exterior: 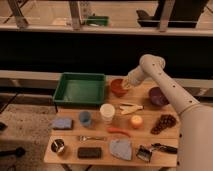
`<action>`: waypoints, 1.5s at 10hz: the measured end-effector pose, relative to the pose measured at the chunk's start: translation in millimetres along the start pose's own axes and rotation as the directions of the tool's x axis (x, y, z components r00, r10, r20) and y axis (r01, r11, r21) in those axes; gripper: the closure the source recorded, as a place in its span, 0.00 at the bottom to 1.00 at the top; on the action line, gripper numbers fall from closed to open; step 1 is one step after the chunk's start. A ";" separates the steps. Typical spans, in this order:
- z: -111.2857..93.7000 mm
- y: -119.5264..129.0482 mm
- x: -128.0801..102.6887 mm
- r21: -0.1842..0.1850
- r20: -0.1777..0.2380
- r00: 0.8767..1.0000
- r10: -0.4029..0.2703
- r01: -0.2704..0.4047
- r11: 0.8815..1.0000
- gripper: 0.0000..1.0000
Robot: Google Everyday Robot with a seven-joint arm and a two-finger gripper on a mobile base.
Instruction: Stack bowls into tray
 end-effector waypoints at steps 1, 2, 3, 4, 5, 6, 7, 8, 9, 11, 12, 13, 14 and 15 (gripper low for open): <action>-2.4 -0.6 0.5 0.001 -0.009 1.000 0.004 -0.004 1.000 0.95; -3.2 -0.6 0.4 -0.003 -0.017 1.000 0.004 -0.004 1.000 0.99; -5.1 -3.0 -0.8 -0.007 -0.024 1.000 0.000 0.000 1.000 0.99; -5.1 -3.3 -3.6 -0.021 -0.025 1.000 -0.009 0.008 1.000 0.92; -4.7 -3.4 -6.6 -0.031 -0.021 1.000 -0.021 0.021 0.999 0.83; -3.1 -3.0 -9.7 -0.041 -0.014 0.999 -0.033 0.032 0.999 0.74; 0.1 -2.3 -13.1 -0.054 -0.002 0.999 -0.044 0.044 0.998 0.62; 2.7 -1.8 -15.2 -0.061 0.007 0.999 -0.052 0.052 0.997 0.53; 5.4 -0.9 -17.3 -0.069 0.016 0.998 -0.057 0.058 0.996 0.44; 9.3 1.4 -19.5 -0.081 0.034 0.998 -0.062 0.064 0.995 0.24; 10.2 2.2 -19.0 -0.083 0.038 0.997 -0.060 0.063 0.995 0.20; 10.7 4.2 -18.7 -0.089 0.047 0.997 -0.059 0.063 0.994 0.20; 11.5 5.0 -19.1 -0.092 0.053 0.997 -0.059 0.063 0.994 0.20; 12.5 5.3 -19.9 -0.094 0.059 0.997 -0.059 0.065 0.993 0.20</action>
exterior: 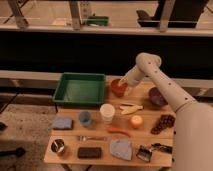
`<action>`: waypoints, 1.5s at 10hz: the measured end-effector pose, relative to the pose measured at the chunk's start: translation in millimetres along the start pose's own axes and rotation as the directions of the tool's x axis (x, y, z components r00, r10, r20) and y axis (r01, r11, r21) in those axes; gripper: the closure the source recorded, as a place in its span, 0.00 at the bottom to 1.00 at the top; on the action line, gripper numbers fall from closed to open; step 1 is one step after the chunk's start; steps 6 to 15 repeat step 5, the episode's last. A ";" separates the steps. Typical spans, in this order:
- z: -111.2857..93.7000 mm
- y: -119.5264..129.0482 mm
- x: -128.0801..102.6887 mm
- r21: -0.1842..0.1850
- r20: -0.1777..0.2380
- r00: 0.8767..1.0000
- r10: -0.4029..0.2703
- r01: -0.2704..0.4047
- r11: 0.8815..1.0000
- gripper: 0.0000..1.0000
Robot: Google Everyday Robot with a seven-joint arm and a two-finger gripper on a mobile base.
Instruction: Stack bowls into tray
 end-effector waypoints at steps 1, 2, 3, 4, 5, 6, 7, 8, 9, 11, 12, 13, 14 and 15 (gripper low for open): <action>1.1 0.0 -0.5 0.000 0.006 1.000 -0.001 0.001 1.000 0.20; 2.4 1.4 -1.4 -0.005 0.014 1.000 -0.002 0.002 1.000 0.20; 4.6 2.1 -1.4 -0.007 0.021 1.000 0.000 0.000 1.000 0.20; 7.9 2.8 -1.5 -0.009 0.028 1.000 0.002 -0.001 1.000 0.20; 13.3 1.6 -0.7 -0.007 0.044 0.999 0.009 -0.008 1.000 0.20; 13.3 1.6 -0.7 -0.007 0.044 0.999 0.009 -0.008 1.000 0.20; 13.3 1.6 -0.7 -0.007 0.044 0.999 0.009 -0.008 1.000 0.20; 13.3 1.6 -0.7 -0.007 0.044 0.999 0.009 -0.008 1.000 0.20; 13.3 1.6 -0.7 -0.007 0.044 0.999 0.009 -0.008 1.000 0.20; 13.3 1.6 -0.7 -0.007 0.044 0.999 0.009 -0.008 1.000 0.20; 13.3 1.6 -0.7 -0.007 0.044 0.999 0.009 -0.008 1.000 0.20; 13.3 1.6 -0.7 -0.007 0.044 0.999 0.009 -0.008 1.000 0.20; 13.3 1.6 -0.7 -0.007 0.044 0.999 0.009 -0.008 1.000 0.20; 13.3 1.6 -0.7 -0.007 0.044 0.999 0.009 -0.008 1.000 0.20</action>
